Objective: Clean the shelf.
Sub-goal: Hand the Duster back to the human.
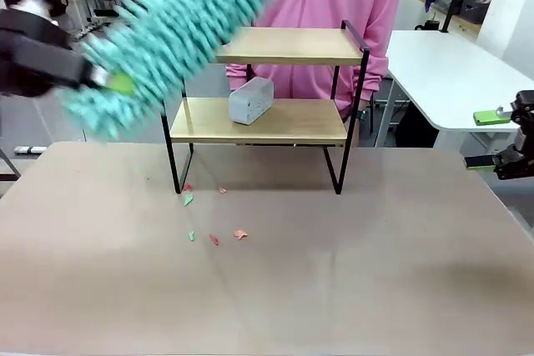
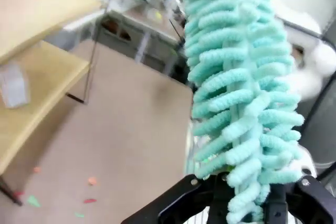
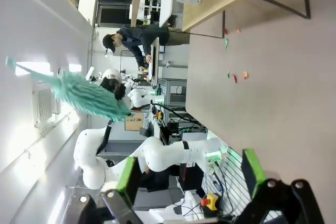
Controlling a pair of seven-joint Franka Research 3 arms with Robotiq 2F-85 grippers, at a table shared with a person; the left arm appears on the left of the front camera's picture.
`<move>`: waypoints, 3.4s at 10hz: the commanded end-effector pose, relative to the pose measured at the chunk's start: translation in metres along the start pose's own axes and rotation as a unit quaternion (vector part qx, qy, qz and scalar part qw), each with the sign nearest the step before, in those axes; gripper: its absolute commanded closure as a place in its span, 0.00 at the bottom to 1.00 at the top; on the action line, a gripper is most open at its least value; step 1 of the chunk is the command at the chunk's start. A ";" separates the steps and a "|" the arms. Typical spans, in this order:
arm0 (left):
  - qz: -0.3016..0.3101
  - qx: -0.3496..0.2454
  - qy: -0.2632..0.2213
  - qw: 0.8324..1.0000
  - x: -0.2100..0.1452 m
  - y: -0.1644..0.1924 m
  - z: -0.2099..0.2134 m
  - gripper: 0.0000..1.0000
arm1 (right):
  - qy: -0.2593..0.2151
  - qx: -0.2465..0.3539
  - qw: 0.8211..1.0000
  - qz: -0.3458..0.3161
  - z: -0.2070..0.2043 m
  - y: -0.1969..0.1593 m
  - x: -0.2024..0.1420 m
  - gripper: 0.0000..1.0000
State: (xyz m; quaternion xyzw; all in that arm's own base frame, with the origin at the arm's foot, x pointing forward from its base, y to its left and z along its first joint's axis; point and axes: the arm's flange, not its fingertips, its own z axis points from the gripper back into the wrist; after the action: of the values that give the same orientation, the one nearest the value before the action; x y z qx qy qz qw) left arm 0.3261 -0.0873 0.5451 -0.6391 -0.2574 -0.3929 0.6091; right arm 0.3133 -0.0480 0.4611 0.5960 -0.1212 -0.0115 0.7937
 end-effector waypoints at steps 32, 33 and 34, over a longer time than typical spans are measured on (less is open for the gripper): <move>0.391 0.161 -0.283 0.861 -0.113 0.088 0.146 0.00 | 0.006 -0.005 1.000 0.010 0.003 0.001 0.000 0.00; 0.391 0.127 -0.279 0.868 -0.110 0.099 0.133 0.00 | 0.006 -0.005 1.000 0.010 0.003 0.001 0.000 0.00; 0.404 0.098 -0.253 0.874 -0.109 0.116 0.120 0.00 | 0.000 0.000 1.000 0.000 0.000 0.000 0.000 0.00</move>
State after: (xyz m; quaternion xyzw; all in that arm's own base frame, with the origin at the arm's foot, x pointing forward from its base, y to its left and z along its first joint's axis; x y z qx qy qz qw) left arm 0.3778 0.0488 0.4117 -0.6809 -0.1777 0.1134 0.7013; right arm 0.3134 -0.0483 0.4610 0.5958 -0.1212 -0.0118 0.7938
